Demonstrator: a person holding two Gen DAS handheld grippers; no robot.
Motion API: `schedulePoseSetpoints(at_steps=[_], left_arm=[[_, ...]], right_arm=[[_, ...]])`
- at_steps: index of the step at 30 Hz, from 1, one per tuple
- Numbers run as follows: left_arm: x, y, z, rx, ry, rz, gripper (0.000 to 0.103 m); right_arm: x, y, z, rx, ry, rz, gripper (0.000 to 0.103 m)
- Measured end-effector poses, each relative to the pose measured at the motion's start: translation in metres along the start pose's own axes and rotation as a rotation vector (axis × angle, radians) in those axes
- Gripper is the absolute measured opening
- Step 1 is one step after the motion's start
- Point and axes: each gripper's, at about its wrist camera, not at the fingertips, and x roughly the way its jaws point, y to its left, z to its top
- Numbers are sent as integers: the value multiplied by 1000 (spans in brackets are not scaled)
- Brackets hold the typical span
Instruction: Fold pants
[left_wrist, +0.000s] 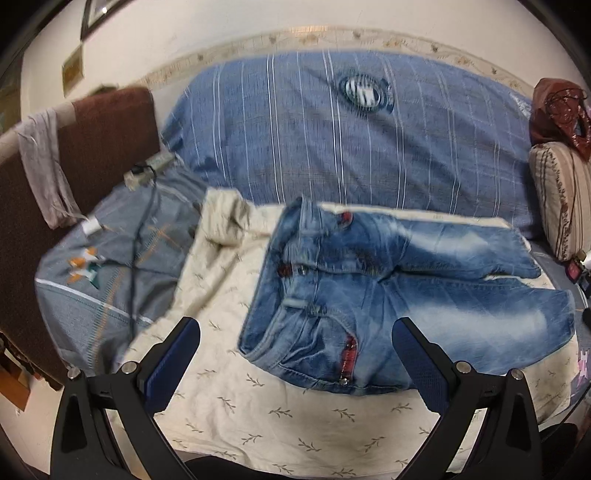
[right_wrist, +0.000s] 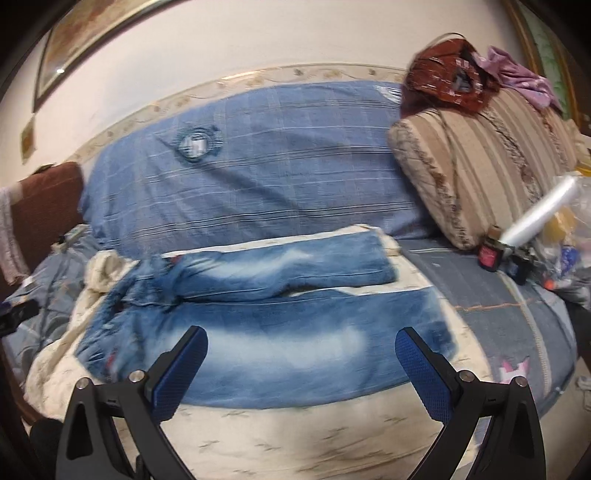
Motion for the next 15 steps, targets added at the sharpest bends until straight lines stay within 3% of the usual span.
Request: schedulePoseSetpoints(at_steps=[4, 7, 12, 15], left_arm=[[57, 25, -3, -72, 191, -14, 103], [84, 54, -7, -150, 275, 16, 103], [102, 99, -4, -240, 297, 87, 103], [103, 105, -2, -249, 298, 101, 103]], right_arm=[[32, -41, 7, 56, 85, -65, 103], [51, -82, 4, 147, 151, -84, 103], [66, -141, -2, 281, 208, -106, 103], [70, -160, -3, 324, 218, -115, 103]])
